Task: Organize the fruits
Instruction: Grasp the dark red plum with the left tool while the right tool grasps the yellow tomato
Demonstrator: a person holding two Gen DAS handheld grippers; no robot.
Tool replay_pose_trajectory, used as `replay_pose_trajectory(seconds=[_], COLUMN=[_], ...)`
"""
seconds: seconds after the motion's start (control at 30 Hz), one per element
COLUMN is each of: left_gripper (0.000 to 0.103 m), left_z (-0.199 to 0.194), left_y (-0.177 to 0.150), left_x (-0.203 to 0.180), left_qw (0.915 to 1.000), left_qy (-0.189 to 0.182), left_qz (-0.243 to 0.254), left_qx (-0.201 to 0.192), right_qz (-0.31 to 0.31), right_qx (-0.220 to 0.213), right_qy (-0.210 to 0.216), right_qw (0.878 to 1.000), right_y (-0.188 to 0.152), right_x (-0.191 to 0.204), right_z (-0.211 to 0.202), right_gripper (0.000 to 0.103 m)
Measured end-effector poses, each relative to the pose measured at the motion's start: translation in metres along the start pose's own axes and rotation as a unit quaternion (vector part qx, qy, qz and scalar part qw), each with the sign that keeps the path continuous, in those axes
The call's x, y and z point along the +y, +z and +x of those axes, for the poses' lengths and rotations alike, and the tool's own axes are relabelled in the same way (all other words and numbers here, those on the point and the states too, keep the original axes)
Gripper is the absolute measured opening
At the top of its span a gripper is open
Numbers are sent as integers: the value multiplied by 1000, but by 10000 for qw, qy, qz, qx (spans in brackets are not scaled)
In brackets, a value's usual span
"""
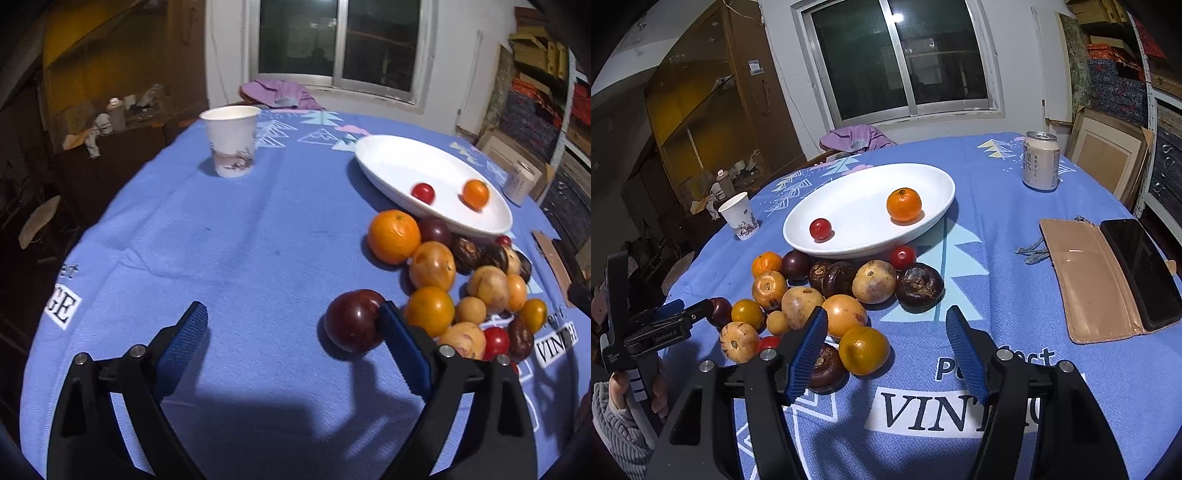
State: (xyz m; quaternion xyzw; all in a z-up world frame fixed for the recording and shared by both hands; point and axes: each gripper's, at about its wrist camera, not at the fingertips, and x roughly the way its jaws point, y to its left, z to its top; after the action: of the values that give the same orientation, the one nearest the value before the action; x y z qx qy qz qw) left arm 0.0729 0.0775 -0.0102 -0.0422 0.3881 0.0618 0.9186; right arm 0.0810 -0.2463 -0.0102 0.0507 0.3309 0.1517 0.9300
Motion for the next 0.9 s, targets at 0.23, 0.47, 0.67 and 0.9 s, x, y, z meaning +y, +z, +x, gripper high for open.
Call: replay_pose_trajectory(seconds=[0.23, 0.47, 0.67, 0.9], left_gripper=[91, 74, 59, 57], left_z=[9, 13, 13, 20], left_y=[-6, -5, -4, -4], left_x=[-25, -28, -28, -31], left_qw=[9980, 9969, 9950, 9934], left_qy=[-126, -457, -776, -949], left_qz=[604, 603, 569, 546], left_qx=[146, 201, 256, 340], right_qz=[-17, -72, -95, -93], right_qx=[34, 92, 153, 191], right_qy=[-20, -33, -32, -17], right_qw=[10000, 9999, 9998, 9998], right_y=[0, -2, -3, -3], right_x=[0, 3, 4, 3], right_z=[1, 3, 5, 7], right_gripper=[67, 67, 67, 67])
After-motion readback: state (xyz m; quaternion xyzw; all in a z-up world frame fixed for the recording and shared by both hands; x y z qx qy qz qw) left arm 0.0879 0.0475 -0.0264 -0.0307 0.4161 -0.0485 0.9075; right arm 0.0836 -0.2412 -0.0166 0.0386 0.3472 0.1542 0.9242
